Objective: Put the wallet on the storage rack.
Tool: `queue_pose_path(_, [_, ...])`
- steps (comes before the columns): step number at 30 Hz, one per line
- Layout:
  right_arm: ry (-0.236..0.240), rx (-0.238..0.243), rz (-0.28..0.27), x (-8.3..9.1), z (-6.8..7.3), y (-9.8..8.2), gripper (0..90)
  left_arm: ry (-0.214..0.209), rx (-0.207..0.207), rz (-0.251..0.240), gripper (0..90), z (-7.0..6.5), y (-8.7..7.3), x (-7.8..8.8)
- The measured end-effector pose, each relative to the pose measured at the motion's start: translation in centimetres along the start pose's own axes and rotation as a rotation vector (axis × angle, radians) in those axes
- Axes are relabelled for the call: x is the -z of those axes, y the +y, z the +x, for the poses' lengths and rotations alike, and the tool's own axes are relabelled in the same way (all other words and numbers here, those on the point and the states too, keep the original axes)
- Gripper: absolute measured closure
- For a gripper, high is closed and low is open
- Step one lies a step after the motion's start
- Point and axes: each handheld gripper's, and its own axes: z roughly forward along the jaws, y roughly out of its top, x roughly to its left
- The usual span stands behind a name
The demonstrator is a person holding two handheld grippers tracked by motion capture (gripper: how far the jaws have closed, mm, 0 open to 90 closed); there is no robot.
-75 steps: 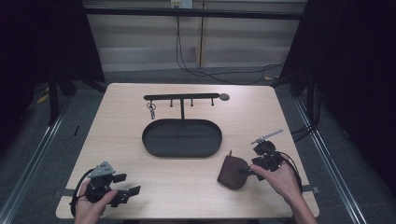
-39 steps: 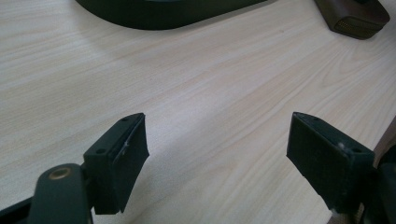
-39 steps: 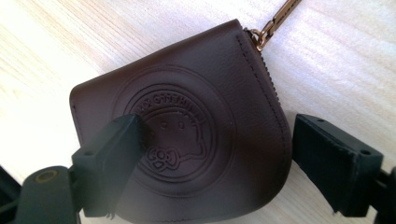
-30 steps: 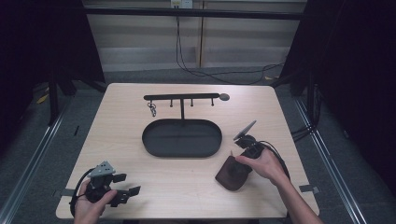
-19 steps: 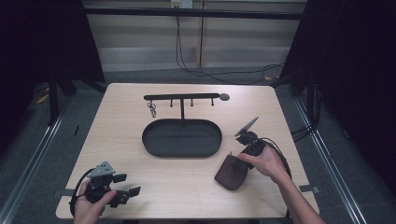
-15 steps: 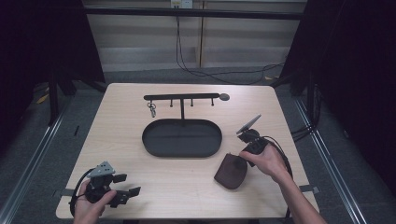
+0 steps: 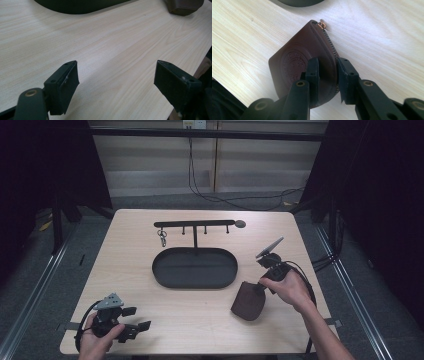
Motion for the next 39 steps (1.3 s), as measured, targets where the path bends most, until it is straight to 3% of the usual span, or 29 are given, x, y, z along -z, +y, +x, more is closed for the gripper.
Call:
queue_pose_path(14, [-0.005, 0.011, 0.002, 1.9, 0.8, 0.7, 78.4, 0.0, 0.0, -0.001, 19.6, 0.0, 0.0, 0.1])
queue_pose_path(24, [0.0, 0.003, 0.006, 2.5, 0.5, 0.9, 79.7, 0.0, 0.009, -0.005, 19.5, 0.1, 0.0, 0.0])
queue_pose_path(39, [-0.04, 0.001, 0.037, 3.8, 0.9, 2.1, 81.3, -0.007, 0.007, -0.009, 19.5, 0.1, 0.0, 0.1])
